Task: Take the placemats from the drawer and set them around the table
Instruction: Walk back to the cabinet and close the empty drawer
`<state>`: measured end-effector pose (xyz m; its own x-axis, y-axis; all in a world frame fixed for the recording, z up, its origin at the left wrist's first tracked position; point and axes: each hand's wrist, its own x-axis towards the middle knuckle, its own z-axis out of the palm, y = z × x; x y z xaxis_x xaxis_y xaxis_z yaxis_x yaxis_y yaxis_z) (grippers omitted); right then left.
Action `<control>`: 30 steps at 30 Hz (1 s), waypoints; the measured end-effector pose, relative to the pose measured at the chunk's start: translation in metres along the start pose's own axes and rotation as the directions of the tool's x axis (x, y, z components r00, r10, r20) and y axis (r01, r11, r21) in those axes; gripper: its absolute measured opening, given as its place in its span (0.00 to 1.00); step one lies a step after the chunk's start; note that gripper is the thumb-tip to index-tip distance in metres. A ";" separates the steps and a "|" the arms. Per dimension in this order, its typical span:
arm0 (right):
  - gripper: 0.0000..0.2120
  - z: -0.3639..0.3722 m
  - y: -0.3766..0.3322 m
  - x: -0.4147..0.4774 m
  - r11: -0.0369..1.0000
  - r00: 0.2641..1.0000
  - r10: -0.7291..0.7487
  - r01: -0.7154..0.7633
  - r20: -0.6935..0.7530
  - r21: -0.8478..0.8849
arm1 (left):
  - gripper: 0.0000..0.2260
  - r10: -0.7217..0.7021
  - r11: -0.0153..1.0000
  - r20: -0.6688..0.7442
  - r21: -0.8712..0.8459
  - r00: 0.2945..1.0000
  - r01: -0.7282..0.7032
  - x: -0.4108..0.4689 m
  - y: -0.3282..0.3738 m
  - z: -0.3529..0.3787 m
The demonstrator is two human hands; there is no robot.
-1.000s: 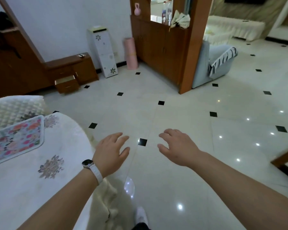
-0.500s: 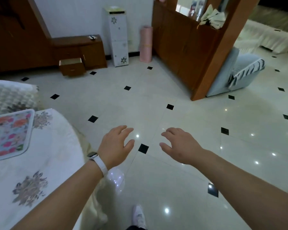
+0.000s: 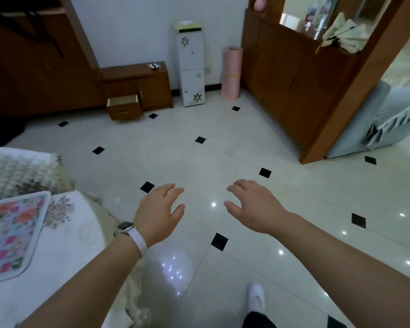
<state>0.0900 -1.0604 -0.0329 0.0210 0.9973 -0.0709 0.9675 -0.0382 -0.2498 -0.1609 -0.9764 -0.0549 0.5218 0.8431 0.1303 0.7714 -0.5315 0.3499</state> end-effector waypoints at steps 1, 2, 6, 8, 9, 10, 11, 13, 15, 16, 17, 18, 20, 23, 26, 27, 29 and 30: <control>0.25 -0.004 0.012 0.018 1.000 1.000 -0.014 0.014 -0.002 -0.005 | 0.19 -0.011 1.000 -0.004 0.010 1.000 0.011 0.015 -0.001 0.004; 0.25 -0.008 0.024 0.036 1.000 1.000 -0.026 0.026 -0.011 -0.012 | 0.19 -0.019 1.000 -0.004 0.017 1.000 0.019 0.028 -0.002 0.007; 0.25 -0.030 0.082 0.112 0.999 0.998 -0.040 0.040 -0.042 -0.018 | 0.20 -0.070 0.997 -0.017 0.044 0.997 0.071 0.097 0.006 0.021; 0.25 -0.038 0.108 0.146 0.997 0.997 -0.069 0.068 -0.031 -0.024 | 0.20 -0.109 0.993 -0.031 0.044 0.994 0.111 0.132 0.015 0.026; 0.25 -0.042 0.119 0.162 0.996 0.996 -0.083 0.083 -0.021 -0.026 | 0.19 -0.123 0.991 -0.037 0.048 0.992 0.124 0.150 0.021 0.028; 0.25 -0.045 0.129 0.176 0.995 0.996 -0.093 0.093 -0.007 -0.024 | 0.19 -0.133 0.989 -0.038 0.055 0.990 0.135 0.167 0.026 0.030; 0.24 -0.049 0.139 0.190 0.994 0.995 -0.104 0.104 0.011 -0.019 | 0.19 -0.143 0.987 -0.042 0.061 0.989 0.145 0.183 0.030 0.032; 0.24 -0.055 0.153 0.220 0.988 0.988 -0.151 0.152 0.044 -0.013 | 0.20 -0.164 0.984 -0.064 0.062 0.984 0.168 0.210 0.036 0.033; 0.24 -0.061 0.162 0.251 0.981 0.980 -0.191 0.192 0.061 -0.013 | 0.19 -0.205 0.977 -0.078 0.047 0.976 0.208 0.233 0.038 0.032; 0.24 -0.064 0.164 0.263 0.979 0.977 -0.203 0.204 0.071 -0.009 | 0.19 -0.226 0.972 -0.078 0.039 0.971 0.230 0.241 0.038 0.032; 0.24 -0.065 0.164 0.275 0.976 0.974 -0.215 0.216 0.077 0.002 | 0.19 -0.242 0.969 -0.073 0.033 0.968 0.245 0.248 0.038 0.031; 0.24 -0.065 0.163 0.287 0.972 0.969 -0.235 0.235 0.078 0.013 | 0.20 -0.244 0.968 -0.072 0.038 0.967 0.248 0.255 0.037 0.029; 0.25 -0.066 0.157 0.313 0.958 0.954 -0.287 0.286 0.084 0.019 | 0.20 -0.244 0.967 -0.085 0.057 0.966 0.249 0.270 0.030 0.023; 0.24 -0.063 0.143 0.356 0.939 0.935 -0.343 0.342 0.088 0.027 | 0.19 -0.283 0.954 -0.128 0.062 0.950 0.293 0.293 0.009 0.014; 0.24 -0.054 0.124 0.396 0.921 0.916 -0.390 0.387 0.092 0.049 | 0.19 -0.341 0.936 -0.143 0.032 0.929 0.349 0.312 -0.020 0.012; 0.24 -0.050 0.119 0.409 0.914 0.909 -0.406 0.402 0.098 0.056 | 0.20 -0.352 0.933 -0.146 0.024 0.924 0.359 0.319 -0.031 0.012; 0.24 -0.043 0.110 0.438 0.904 0.898 -0.428 0.424 0.107 0.056 | 0.20 -0.389 0.920 -0.169 -0.015 0.905 0.393 0.338 -0.059 0.013; 0.24 -0.041 0.107 0.455 0.903 0.896 -0.430 0.427 0.109 0.045 | 0.19 -0.407 0.913 -0.186 -0.038 0.894 0.407 0.349 -0.075 0.014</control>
<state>0.2132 -0.6080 -0.0522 -0.4245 0.9033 -0.0618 0.8714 0.3890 -0.2989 -0.0318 -0.6431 -0.0483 0.0849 0.9855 0.1469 0.9027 -0.1385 0.4073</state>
